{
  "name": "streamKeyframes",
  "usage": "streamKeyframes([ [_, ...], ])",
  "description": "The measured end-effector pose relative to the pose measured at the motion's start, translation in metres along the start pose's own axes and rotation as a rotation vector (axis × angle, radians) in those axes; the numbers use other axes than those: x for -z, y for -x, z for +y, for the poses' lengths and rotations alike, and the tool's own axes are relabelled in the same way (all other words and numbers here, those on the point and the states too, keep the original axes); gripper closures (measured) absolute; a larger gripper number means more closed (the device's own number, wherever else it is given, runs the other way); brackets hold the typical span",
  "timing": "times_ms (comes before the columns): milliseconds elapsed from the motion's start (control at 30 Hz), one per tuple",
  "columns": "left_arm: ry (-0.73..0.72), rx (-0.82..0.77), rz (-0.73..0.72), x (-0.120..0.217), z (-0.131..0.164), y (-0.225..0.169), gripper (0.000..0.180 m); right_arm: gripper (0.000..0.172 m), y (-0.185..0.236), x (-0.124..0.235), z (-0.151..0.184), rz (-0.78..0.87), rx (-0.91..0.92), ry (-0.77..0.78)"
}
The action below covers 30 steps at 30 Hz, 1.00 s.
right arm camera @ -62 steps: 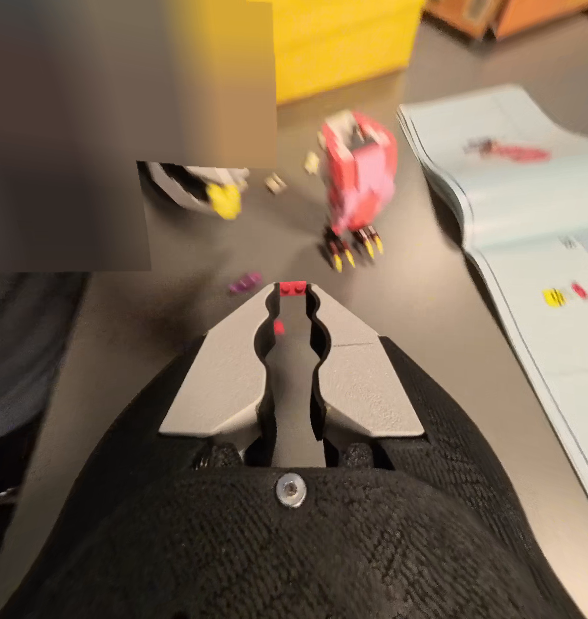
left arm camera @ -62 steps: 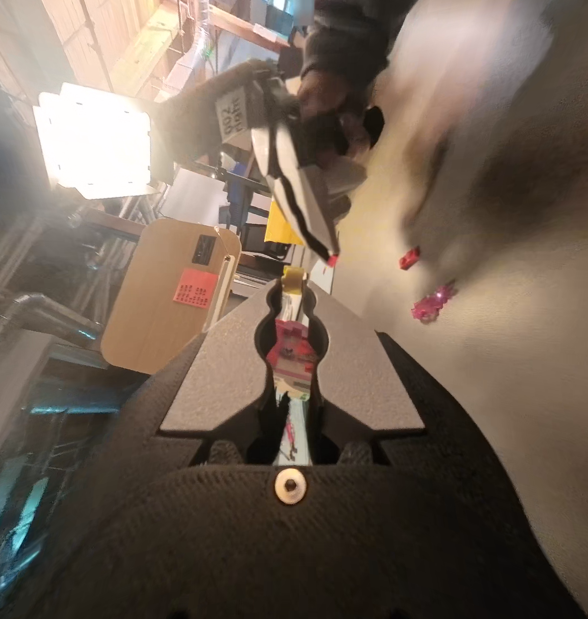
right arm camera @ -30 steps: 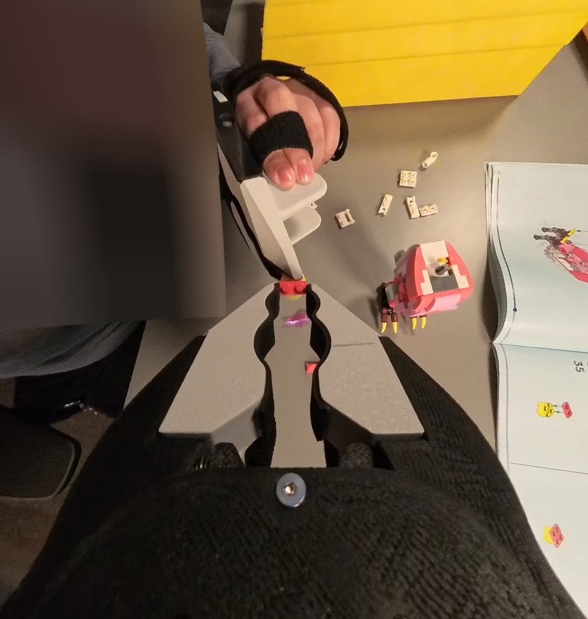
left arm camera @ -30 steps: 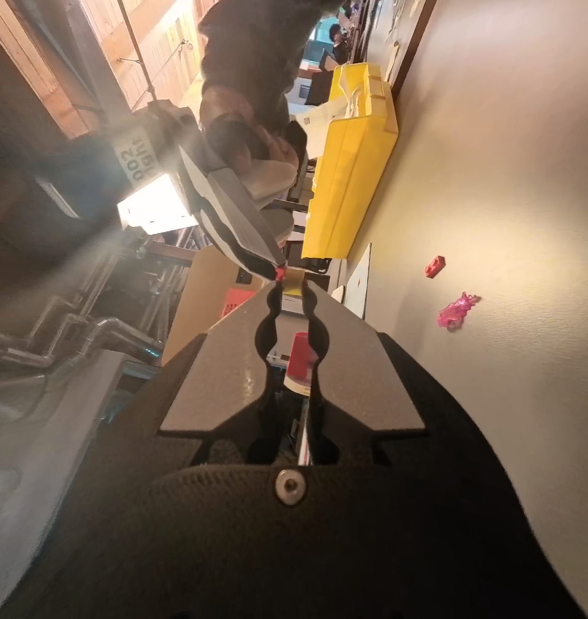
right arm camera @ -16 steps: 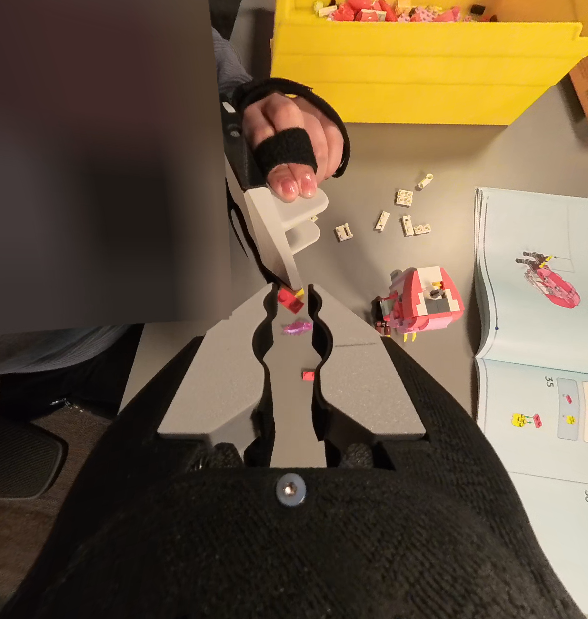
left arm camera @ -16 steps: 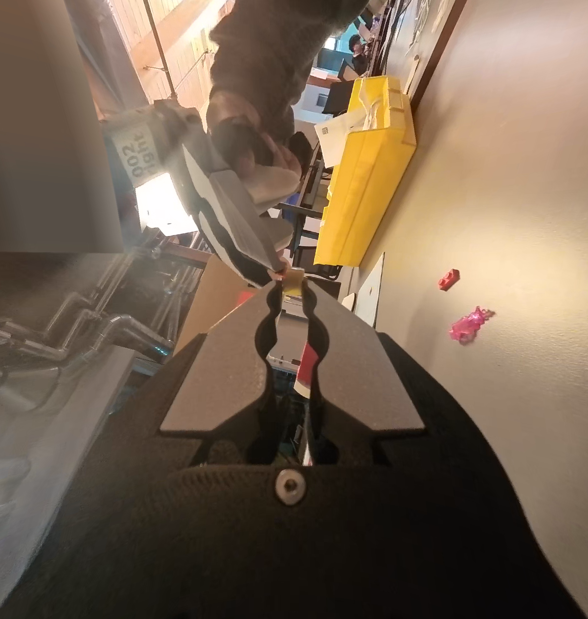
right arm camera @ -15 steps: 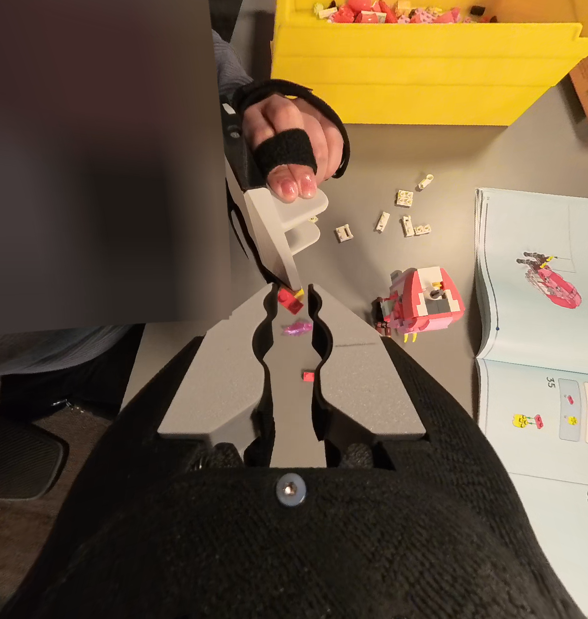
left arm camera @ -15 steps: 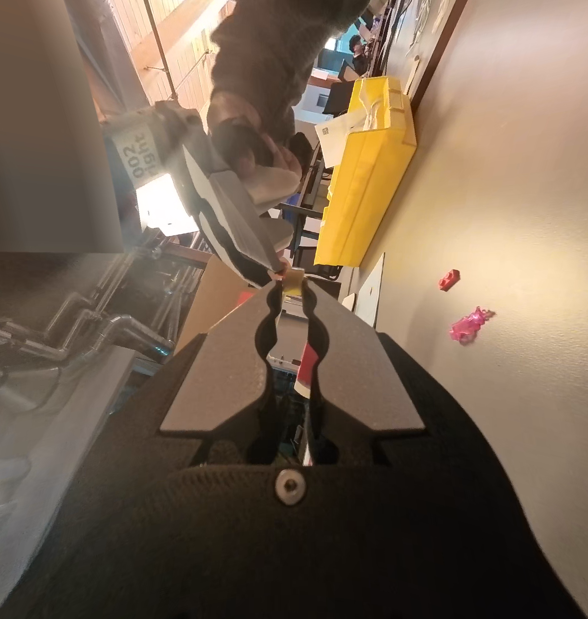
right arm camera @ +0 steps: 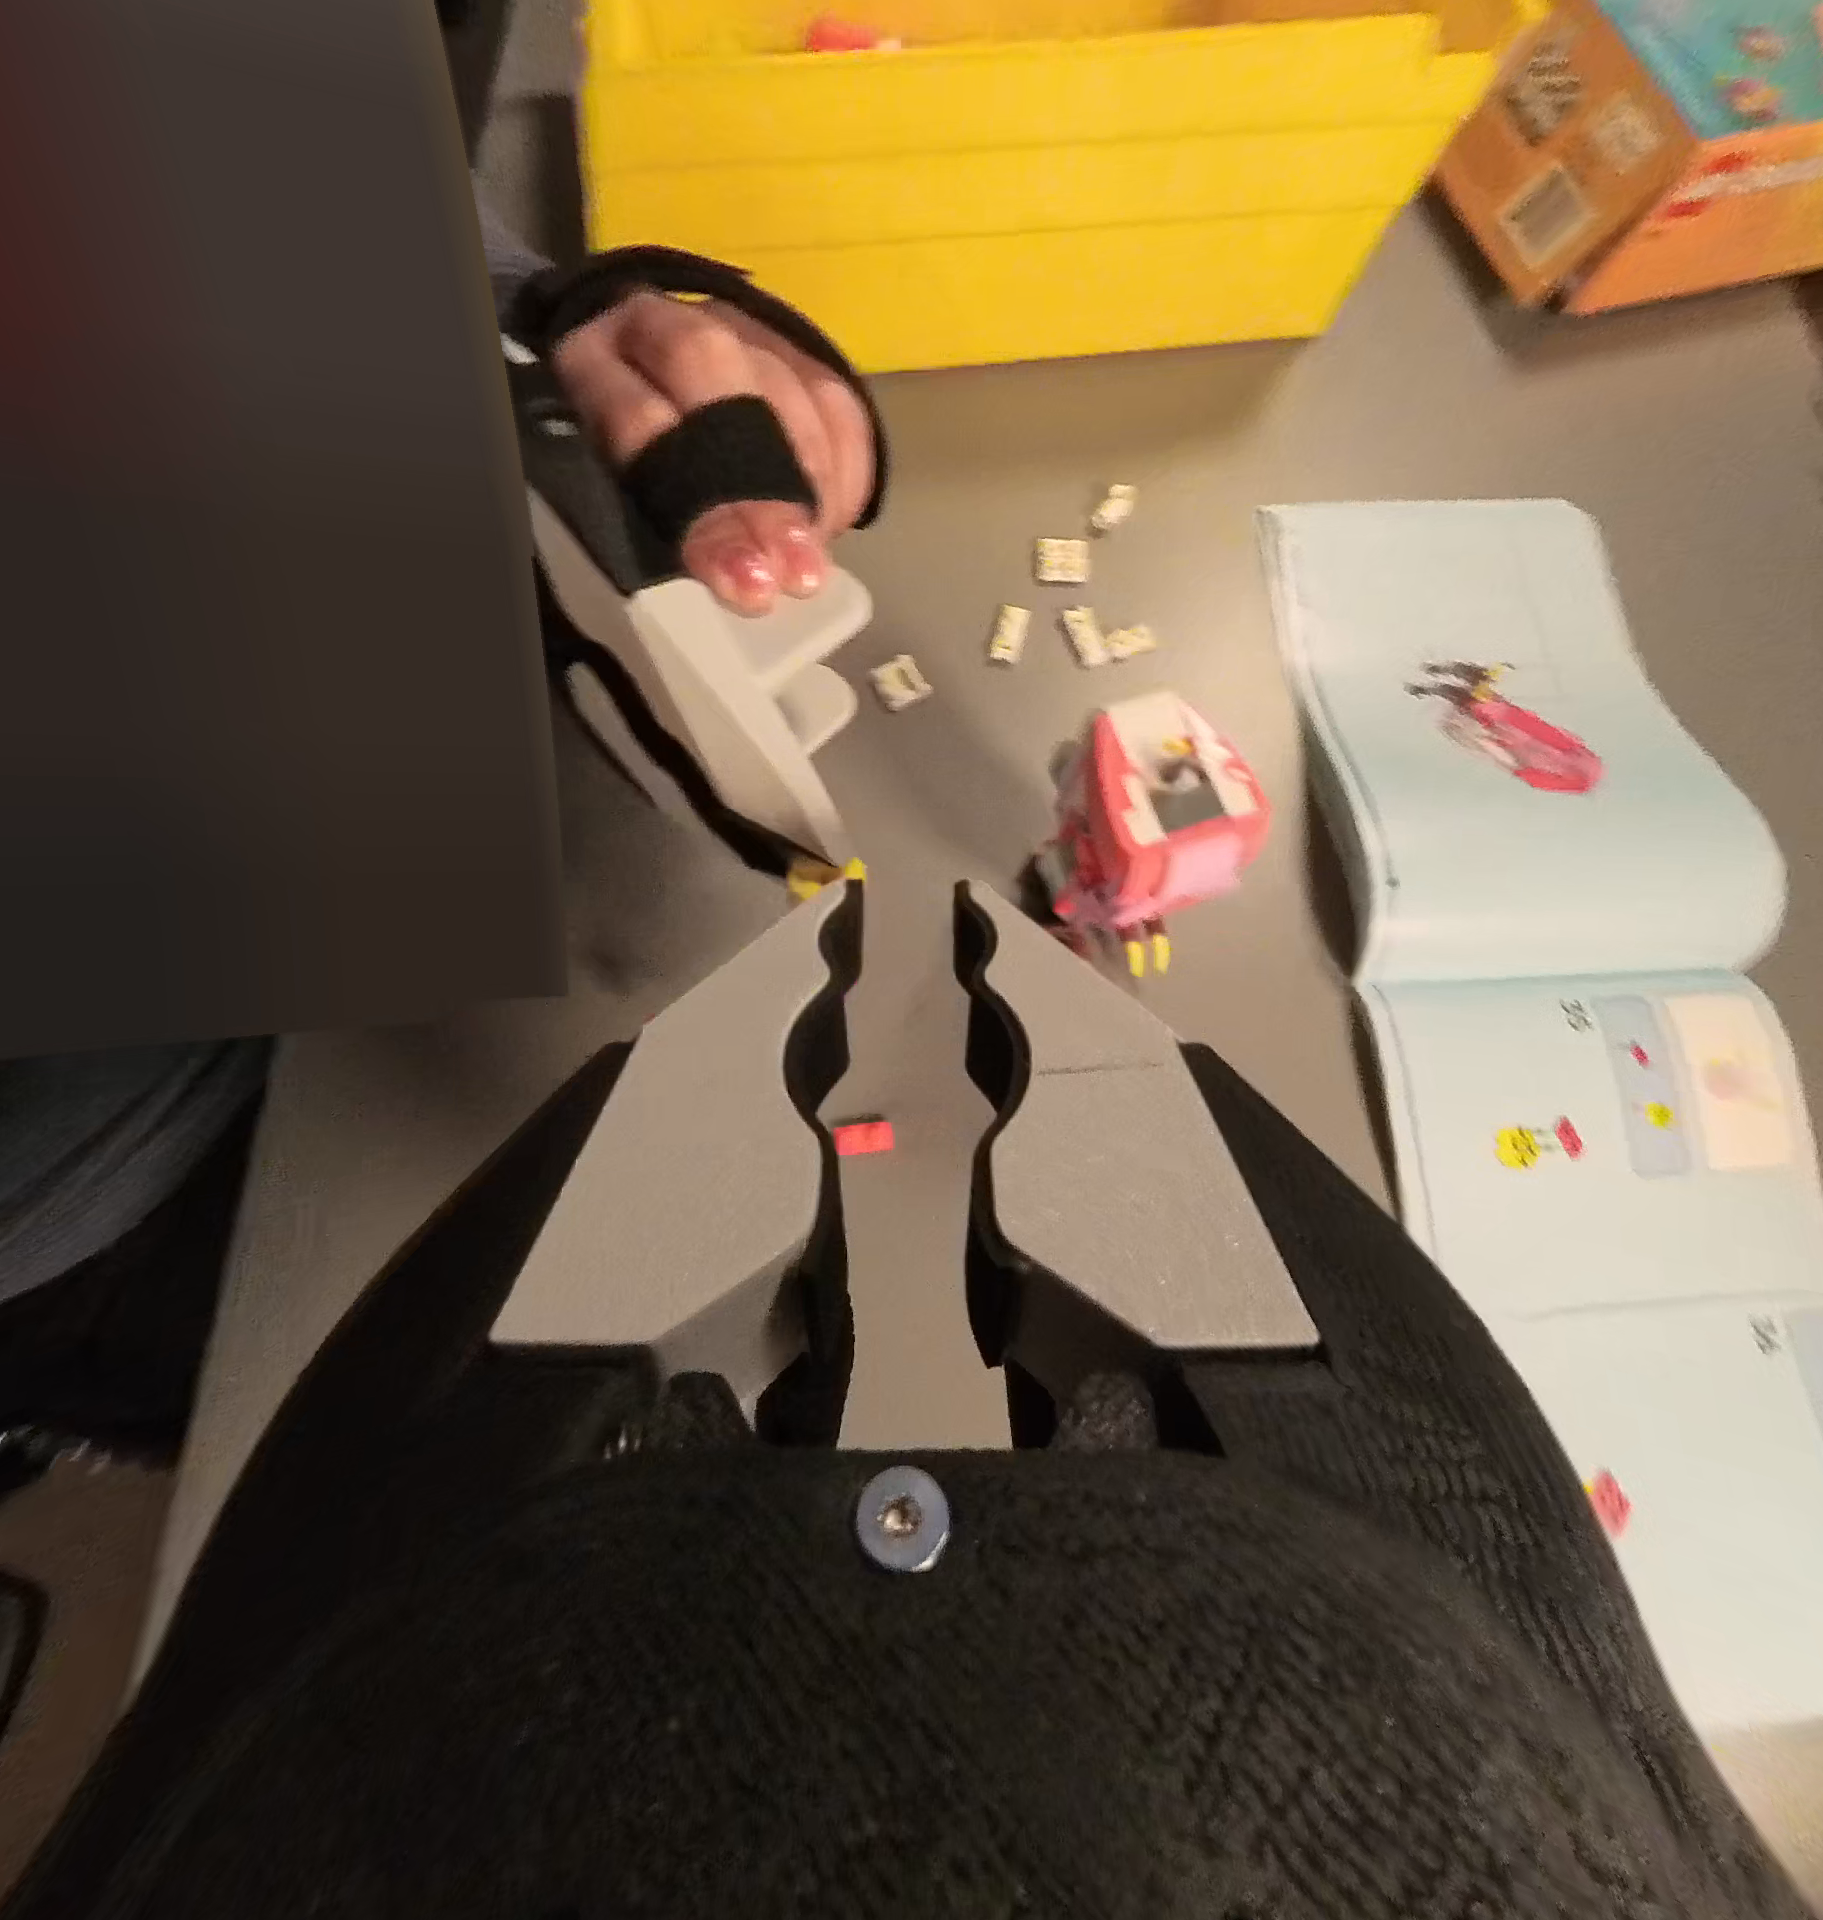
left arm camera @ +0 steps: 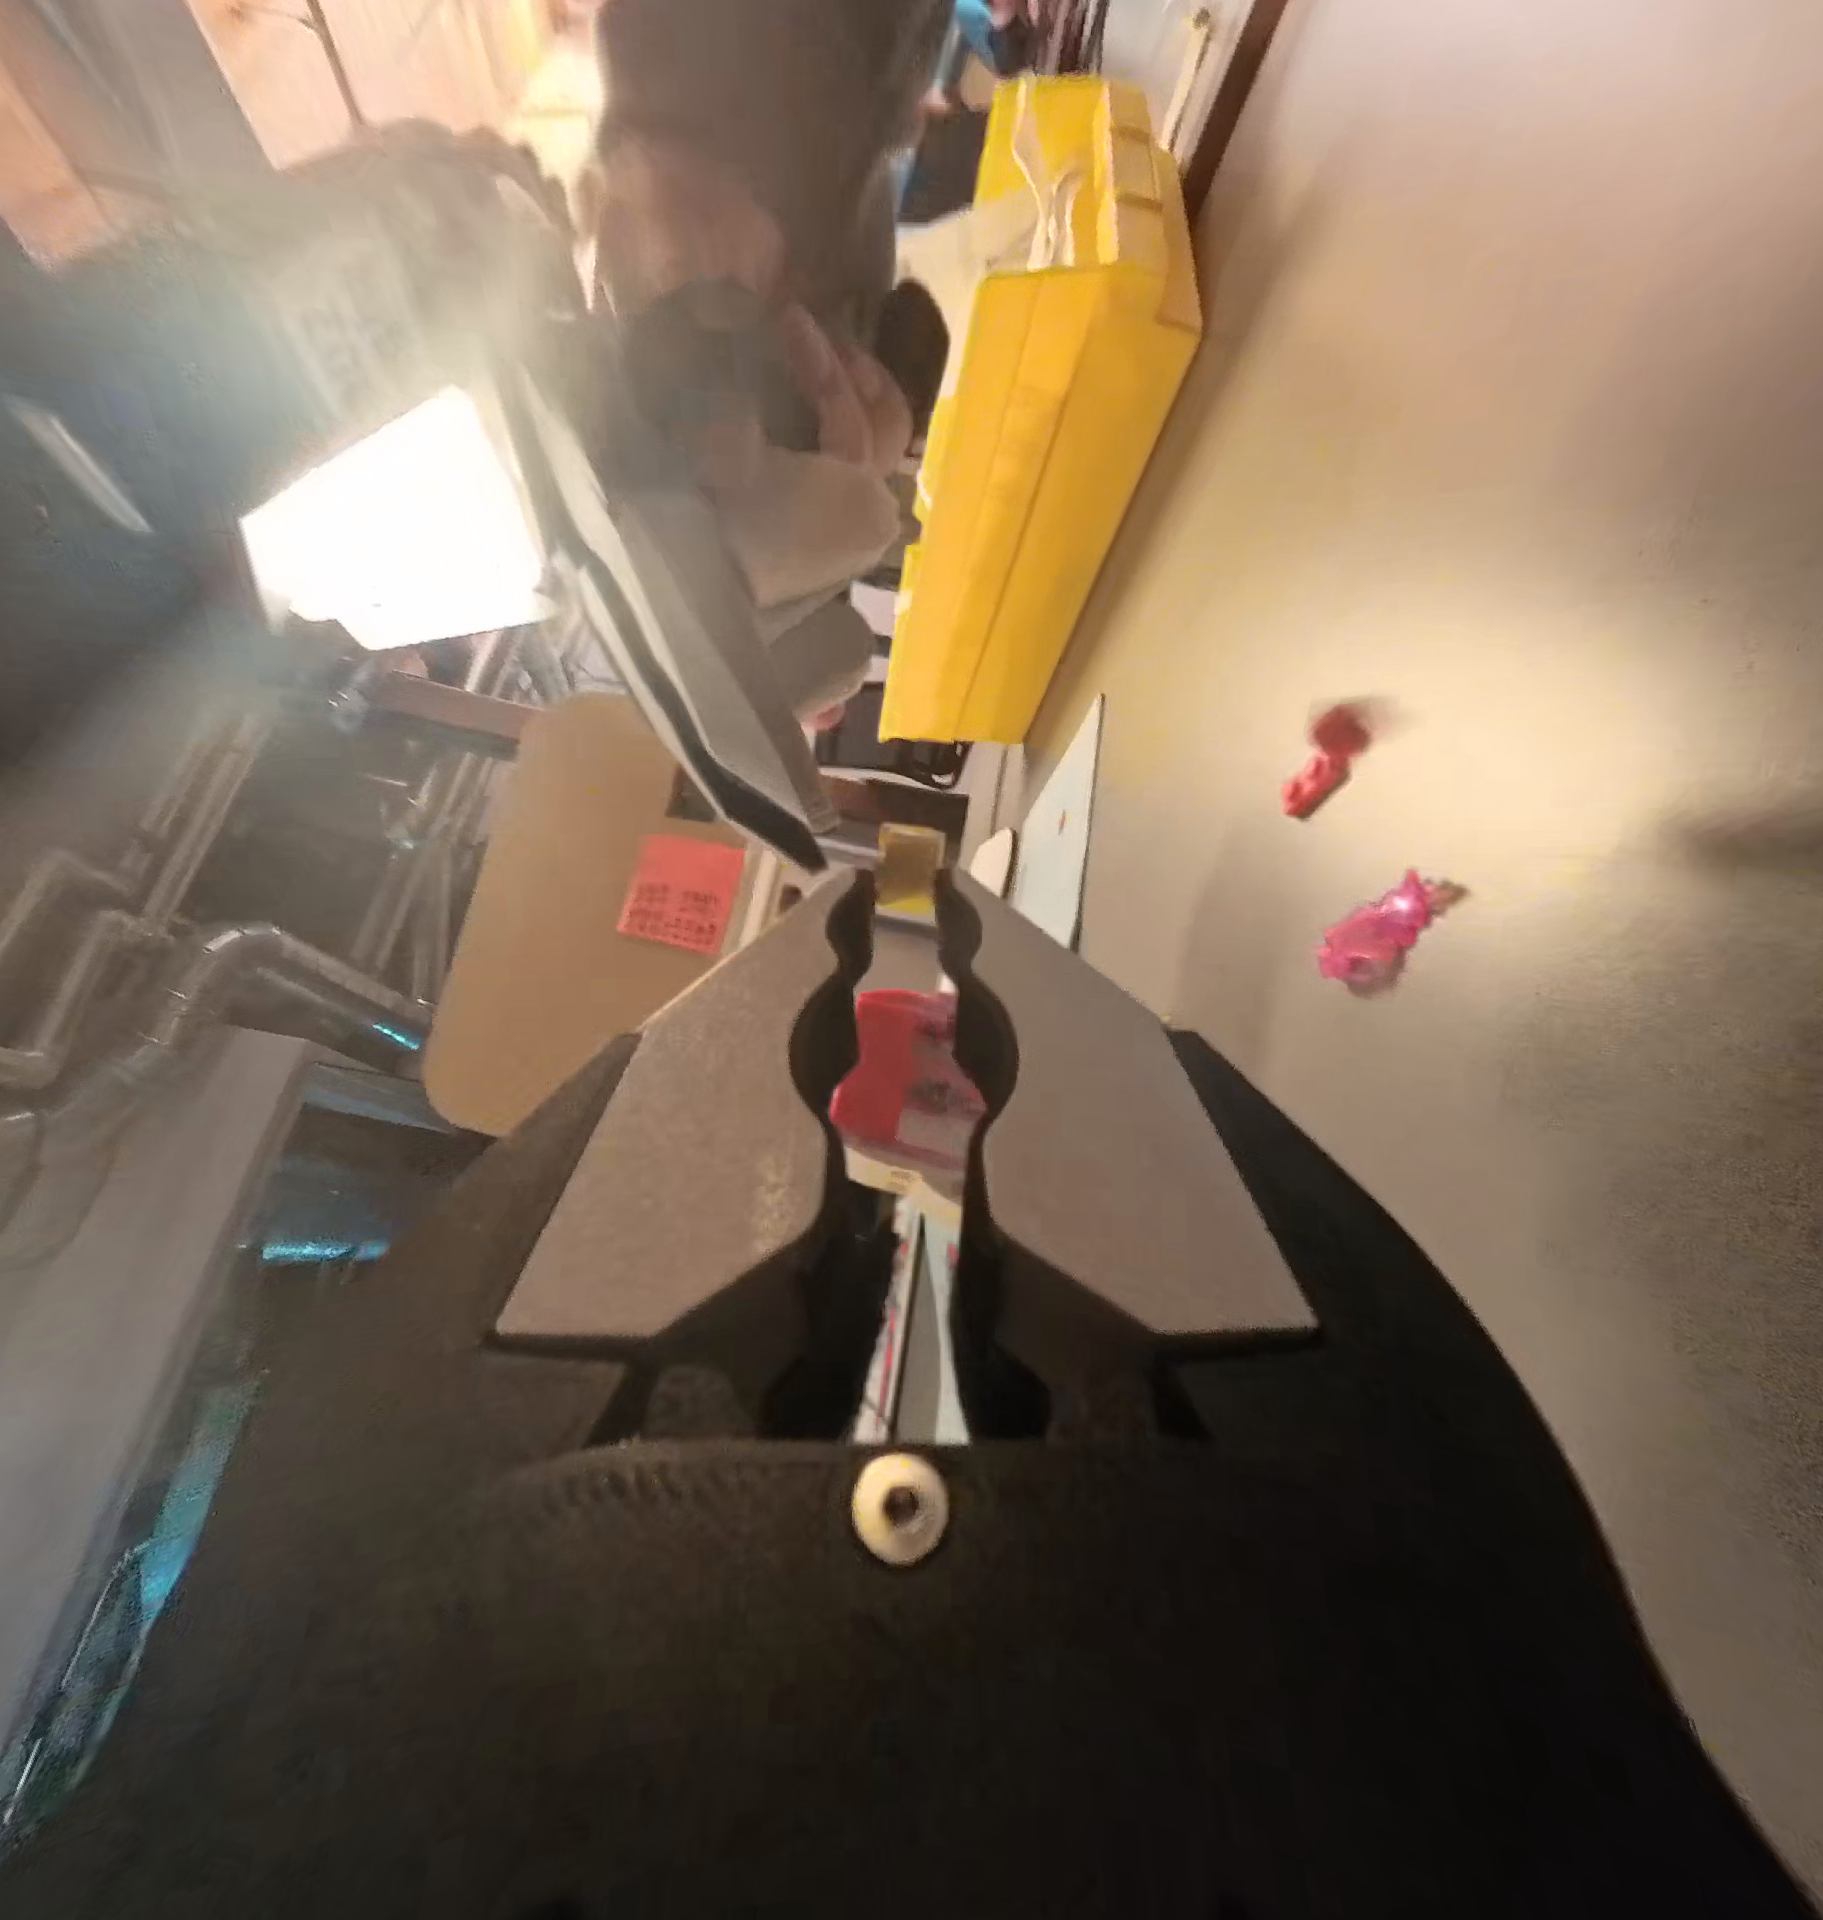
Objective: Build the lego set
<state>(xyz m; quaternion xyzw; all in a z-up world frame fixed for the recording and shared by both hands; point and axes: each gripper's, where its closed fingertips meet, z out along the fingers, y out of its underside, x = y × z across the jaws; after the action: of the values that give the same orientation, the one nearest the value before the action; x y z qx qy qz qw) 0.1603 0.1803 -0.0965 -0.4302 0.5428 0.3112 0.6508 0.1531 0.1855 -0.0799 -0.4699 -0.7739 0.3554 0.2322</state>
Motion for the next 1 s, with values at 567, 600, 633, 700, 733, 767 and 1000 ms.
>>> streamKeyframes([
  [567, 0.054, 0.048, 0.018, -0.006, 0.017, -0.002, 0.171, 0.152, -0.094, 0.081, 0.036, 1.080, -0.210, -0.662],
  [600, 0.053, 0.055, 0.017, -0.005, 0.017, -0.001, 0.170, 0.152, -0.093, 0.082, 0.034, 1.097, -0.193, -0.659],
  [633, 0.051, 0.064, 0.015, -0.005, 0.017, -0.001, 0.170, 0.152, -0.091, 0.081, 0.032, 1.106, -0.178, -0.656],
  [700, 0.046, 0.076, 0.011, -0.005, 0.017, 0.000, 0.170, 0.153, -0.083, 0.071, 0.033, 1.078, -0.161, -0.611],
  [733, 0.046, 0.079, 0.009, -0.005, 0.017, 0.001, 0.170, 0.154, -0.076, 0.065, 0.034, 1.043, -0.163, -0.570],
  [767, 0.047, 0.083, 0.010, -0.005, 0.018, 0.001, 0.170, 0.155, -0.065, 0.056, 0.035, 0.981, -0.174, -0.530],
  [1000, 0.040, 0.112, 0.017, -0.005, 0.018, 0.000, 0.171, 0.149, 0.109, -0.038, 0.059, 0.308, -0.404, -0.156],
])
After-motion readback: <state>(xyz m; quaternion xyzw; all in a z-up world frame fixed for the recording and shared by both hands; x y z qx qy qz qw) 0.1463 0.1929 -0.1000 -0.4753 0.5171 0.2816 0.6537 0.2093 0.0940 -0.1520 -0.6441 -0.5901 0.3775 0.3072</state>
